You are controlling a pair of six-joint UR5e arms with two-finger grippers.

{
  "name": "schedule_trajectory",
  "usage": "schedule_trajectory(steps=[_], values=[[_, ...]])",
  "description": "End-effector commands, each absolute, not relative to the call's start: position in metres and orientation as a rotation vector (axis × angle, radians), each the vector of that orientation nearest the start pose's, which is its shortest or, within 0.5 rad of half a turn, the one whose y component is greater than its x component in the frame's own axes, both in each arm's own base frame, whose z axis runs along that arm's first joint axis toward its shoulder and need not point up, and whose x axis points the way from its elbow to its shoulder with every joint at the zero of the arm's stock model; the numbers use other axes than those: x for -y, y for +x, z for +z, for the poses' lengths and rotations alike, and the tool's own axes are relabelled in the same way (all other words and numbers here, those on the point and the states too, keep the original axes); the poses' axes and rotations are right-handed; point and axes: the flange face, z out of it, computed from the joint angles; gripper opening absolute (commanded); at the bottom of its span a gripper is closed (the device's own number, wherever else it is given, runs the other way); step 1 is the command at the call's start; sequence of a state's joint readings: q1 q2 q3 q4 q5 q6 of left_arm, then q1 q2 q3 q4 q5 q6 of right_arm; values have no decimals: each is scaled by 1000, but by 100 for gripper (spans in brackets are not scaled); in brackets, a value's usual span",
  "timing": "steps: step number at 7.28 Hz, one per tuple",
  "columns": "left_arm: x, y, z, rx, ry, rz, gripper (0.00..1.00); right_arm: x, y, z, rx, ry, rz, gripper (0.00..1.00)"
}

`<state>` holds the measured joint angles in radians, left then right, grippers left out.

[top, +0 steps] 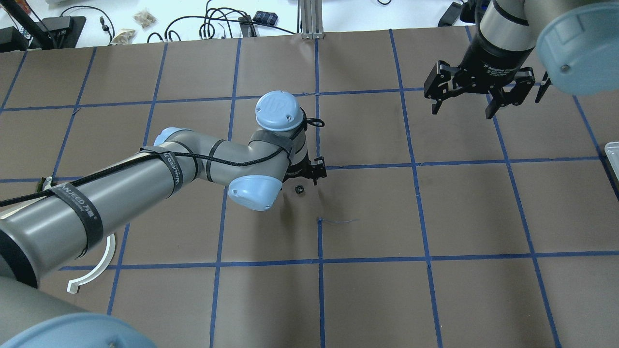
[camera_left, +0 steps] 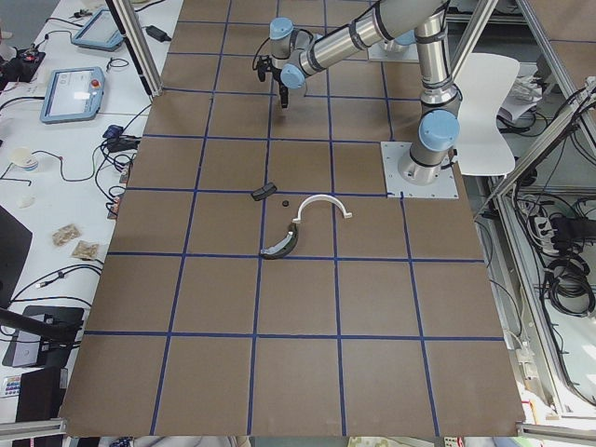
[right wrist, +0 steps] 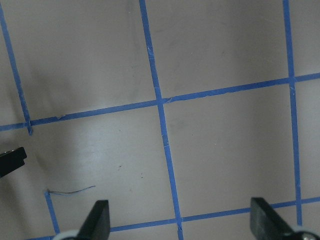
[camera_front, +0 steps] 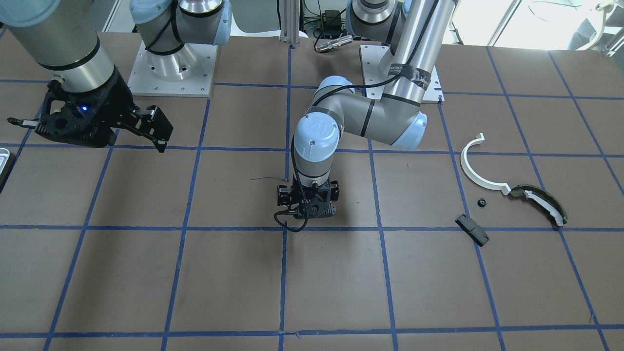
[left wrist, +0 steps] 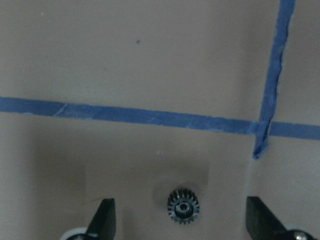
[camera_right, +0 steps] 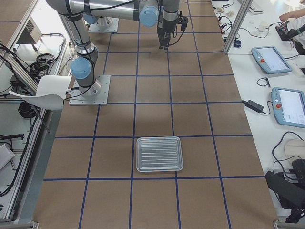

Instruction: Place bearing gear from tray to pile

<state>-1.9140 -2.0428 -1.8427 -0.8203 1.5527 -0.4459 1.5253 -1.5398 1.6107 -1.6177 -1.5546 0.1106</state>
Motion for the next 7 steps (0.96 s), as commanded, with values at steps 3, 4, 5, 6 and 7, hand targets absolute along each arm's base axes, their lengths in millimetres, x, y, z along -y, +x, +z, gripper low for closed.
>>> schedule_trajectory(steps=[3,4,5,6,7], values=[[497,-326,164,-3151,-143,29,81,472,116,486,-3119,240,51,100],[497,-327,165,-3151,-140,27,79,463,116,486,-3119,240,108,100],[497,-327,166,-3152,-143,25,50,452,120,491,-3101,236,130,100],[498,-327,166,-3154,-143,23,18,452,119,489,-3119,229,142,100],[499,-326,172,-3156,-138,9,0,451,118,488,-3131,236,145,100]])
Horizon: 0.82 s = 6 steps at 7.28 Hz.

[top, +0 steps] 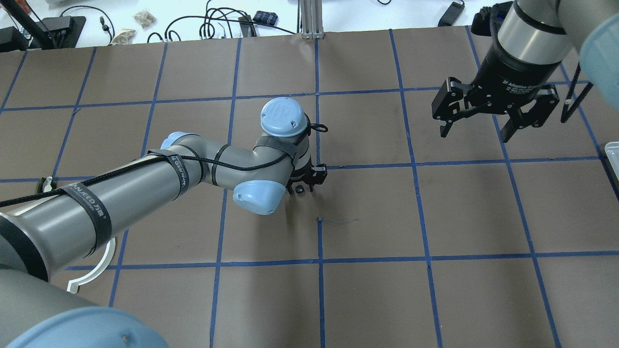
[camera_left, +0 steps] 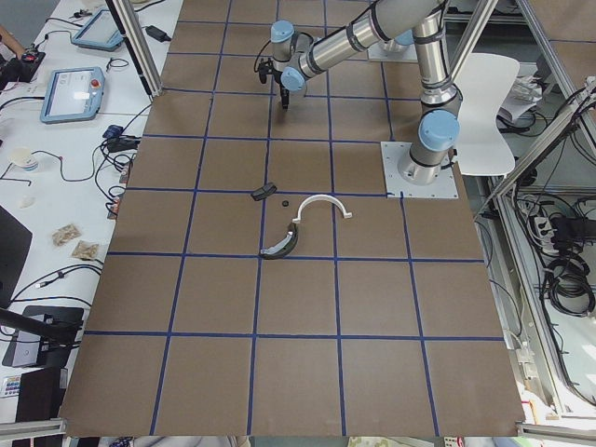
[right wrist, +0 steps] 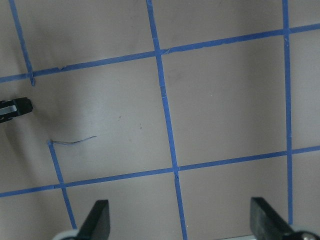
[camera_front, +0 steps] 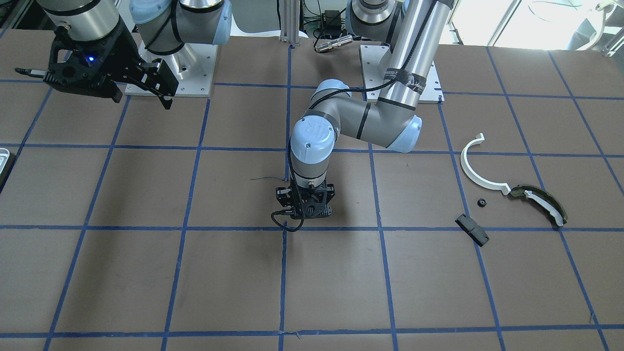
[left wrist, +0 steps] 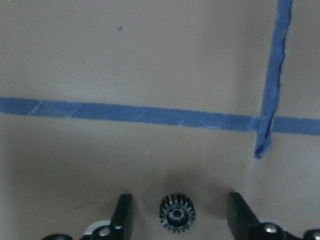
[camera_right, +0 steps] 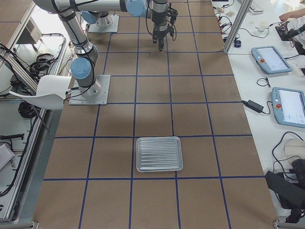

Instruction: Place bearing gear from tray to pile

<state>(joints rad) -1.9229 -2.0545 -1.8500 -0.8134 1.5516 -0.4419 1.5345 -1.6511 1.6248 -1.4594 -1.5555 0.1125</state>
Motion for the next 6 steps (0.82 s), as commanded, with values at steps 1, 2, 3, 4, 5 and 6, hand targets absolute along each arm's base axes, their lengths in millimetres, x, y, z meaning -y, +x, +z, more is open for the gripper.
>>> schedule_trajectory(steps=[1,2,3,4,5,6], values=[[501,-324,176,-3158,-80,-5,0,451,118,488,-3132,236,145,100],[502,-324,184,-3161,-75,-16,0,453,118,487,-3130,241,135,100],[504,-318,196,-3161,-61,-7,0,455,118,486,-3127,241,137,100],[510,-306,223,-3151,-63,28,0,456,119,484,-3117,231,142,100],[525,-280,261,-3138,-1,90,0,456,119,484,-3115,231,142,100],[542,-240,308,-3122,44,188,0,453,119,477,-3115,241,164,100]])
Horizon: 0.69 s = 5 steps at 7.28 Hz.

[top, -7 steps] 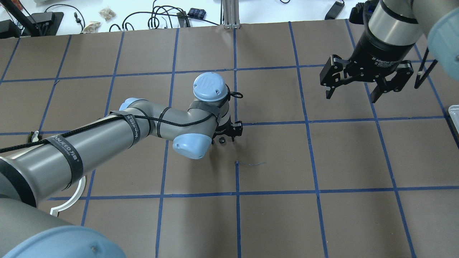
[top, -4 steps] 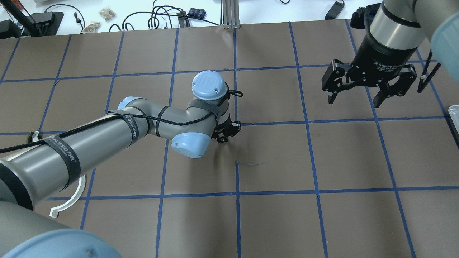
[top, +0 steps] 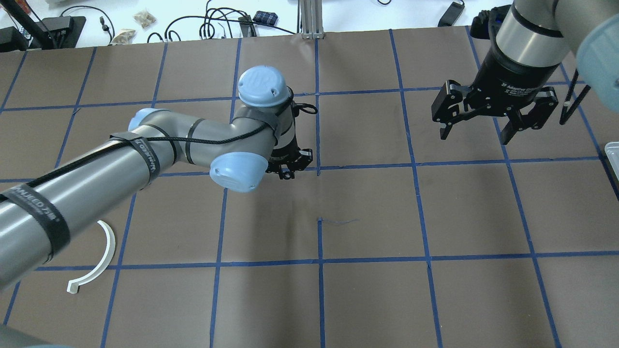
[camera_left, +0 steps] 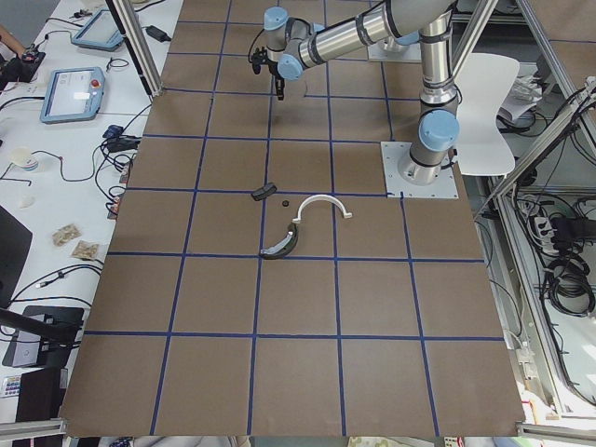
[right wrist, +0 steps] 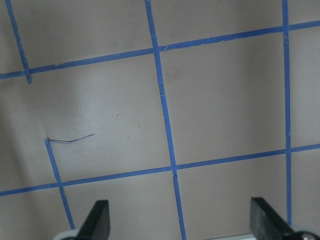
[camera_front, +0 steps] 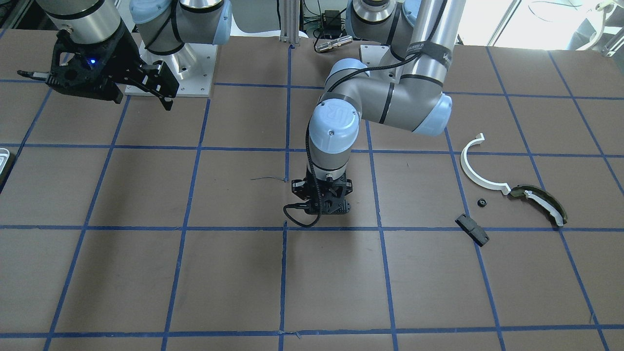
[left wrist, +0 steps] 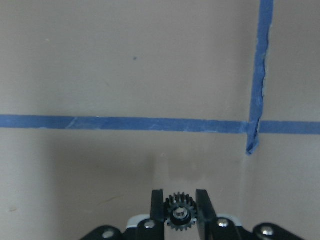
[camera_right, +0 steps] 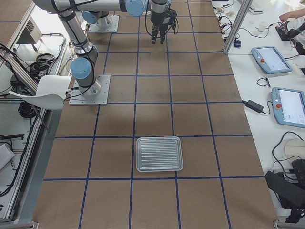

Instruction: Place bearing gear from tray to pile

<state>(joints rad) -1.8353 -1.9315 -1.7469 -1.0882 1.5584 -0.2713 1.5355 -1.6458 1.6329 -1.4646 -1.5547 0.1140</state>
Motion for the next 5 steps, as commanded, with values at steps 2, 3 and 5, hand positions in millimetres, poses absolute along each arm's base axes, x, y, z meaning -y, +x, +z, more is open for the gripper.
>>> schedule_trajectory(steps=[2,3,5], values=[[556,-157,376,-3100,113,286,0,450,120,477,-3116,236,159,100],[564,-93,385,-3035,153,272,0,450,120,477,-3118,234,159,100],[564,12,395,-3052,208,270,0,449,122,480,-3125,193,147,100]])
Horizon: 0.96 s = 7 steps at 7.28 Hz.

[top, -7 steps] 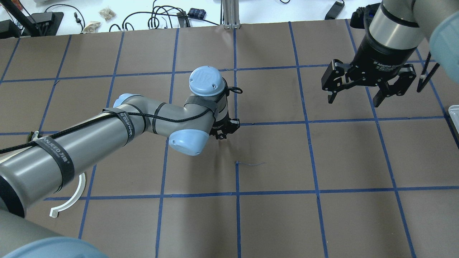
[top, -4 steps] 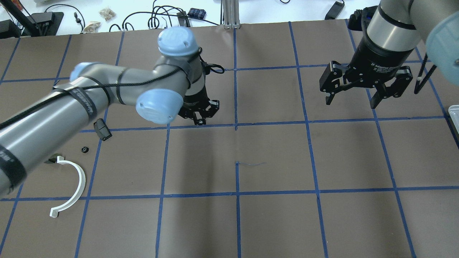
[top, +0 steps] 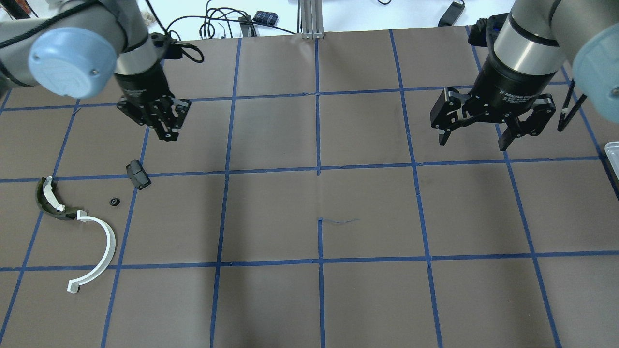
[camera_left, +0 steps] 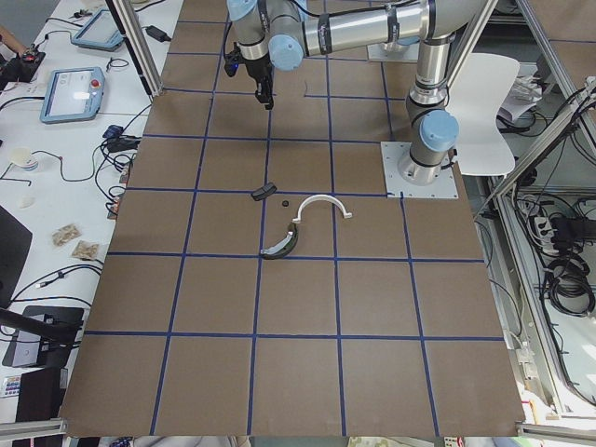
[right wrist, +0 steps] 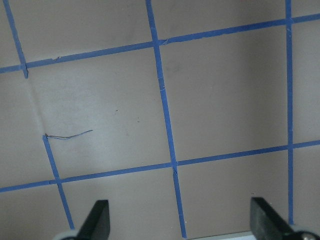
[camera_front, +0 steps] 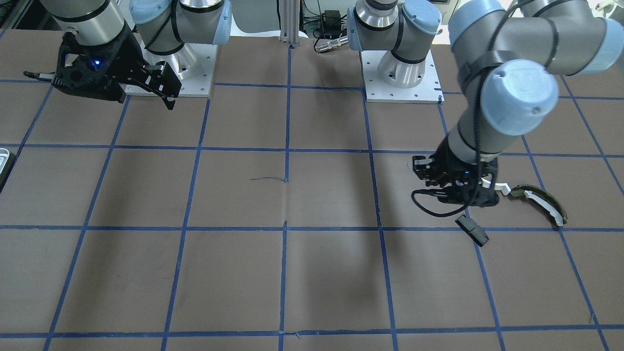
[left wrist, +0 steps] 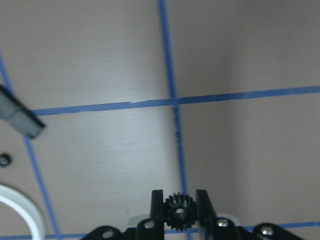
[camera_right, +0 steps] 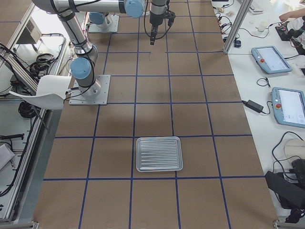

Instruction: Place bearing gear from tray to pile

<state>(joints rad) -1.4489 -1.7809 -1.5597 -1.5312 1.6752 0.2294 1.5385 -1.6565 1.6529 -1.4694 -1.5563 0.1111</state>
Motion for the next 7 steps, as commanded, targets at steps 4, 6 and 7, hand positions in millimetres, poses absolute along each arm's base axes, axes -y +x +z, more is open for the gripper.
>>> schedule_trajectory(steps=[4,6,7], values=[[547,131,265,-3020,281,68,0,451,126,477,-3130,207,152,100],[525,170,215,-3040,262,92,0,454,126,480,-3132,193,116,100],[520,173,208,-3053,243,114,0,454,126,479,-3132,197,118,100]])
